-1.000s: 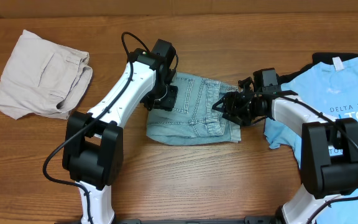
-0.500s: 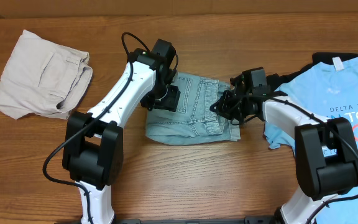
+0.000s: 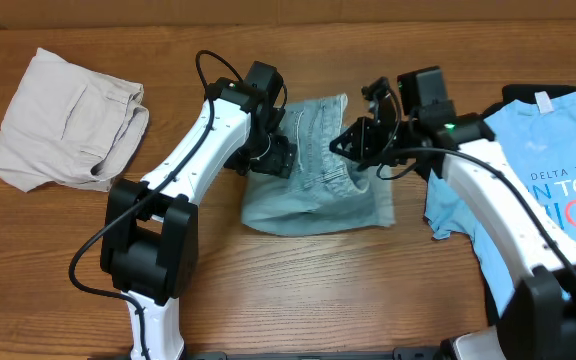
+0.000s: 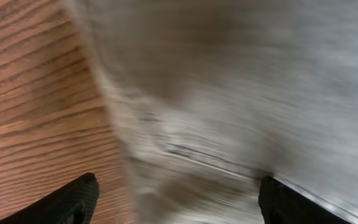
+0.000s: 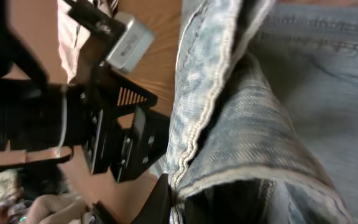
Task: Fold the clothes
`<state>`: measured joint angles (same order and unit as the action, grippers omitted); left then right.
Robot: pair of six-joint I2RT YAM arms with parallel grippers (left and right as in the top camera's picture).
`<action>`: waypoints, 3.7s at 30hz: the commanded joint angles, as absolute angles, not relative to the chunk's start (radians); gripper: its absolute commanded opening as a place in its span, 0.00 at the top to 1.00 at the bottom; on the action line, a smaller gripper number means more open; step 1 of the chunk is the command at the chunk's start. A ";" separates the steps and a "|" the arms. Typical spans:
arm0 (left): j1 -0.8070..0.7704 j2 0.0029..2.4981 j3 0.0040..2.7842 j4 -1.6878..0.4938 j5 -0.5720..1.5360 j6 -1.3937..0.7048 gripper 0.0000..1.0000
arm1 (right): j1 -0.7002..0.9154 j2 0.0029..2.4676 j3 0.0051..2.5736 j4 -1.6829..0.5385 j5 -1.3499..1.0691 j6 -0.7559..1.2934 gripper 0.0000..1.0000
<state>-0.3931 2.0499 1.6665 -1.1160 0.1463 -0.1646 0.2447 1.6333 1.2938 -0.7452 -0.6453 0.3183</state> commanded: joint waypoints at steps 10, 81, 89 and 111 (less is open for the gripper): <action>-0.398 2.048 1.658 -1.109 0.155 -0.154 0.11 | 0.231 1.758 1.274 -0.893 -0.138 0.314 0.96; -0.326 2.048 1.658 -1.070 0.364 -0.022 0.53 | 0.126 1.825 1.222 -0.952 -0.273 0.253 0.91; -0.379 2.048 1.655 -1.140 0.426 -0.022 0.66 | 0.112 1.826 1.028 -0.820 -0.300 0.315 0.91; -0.445 2.046 1.330 -1.066 0.382 -0.117 0.89 | 0.113 1.826 1.027 -0.801 -0.316 0.306 0.92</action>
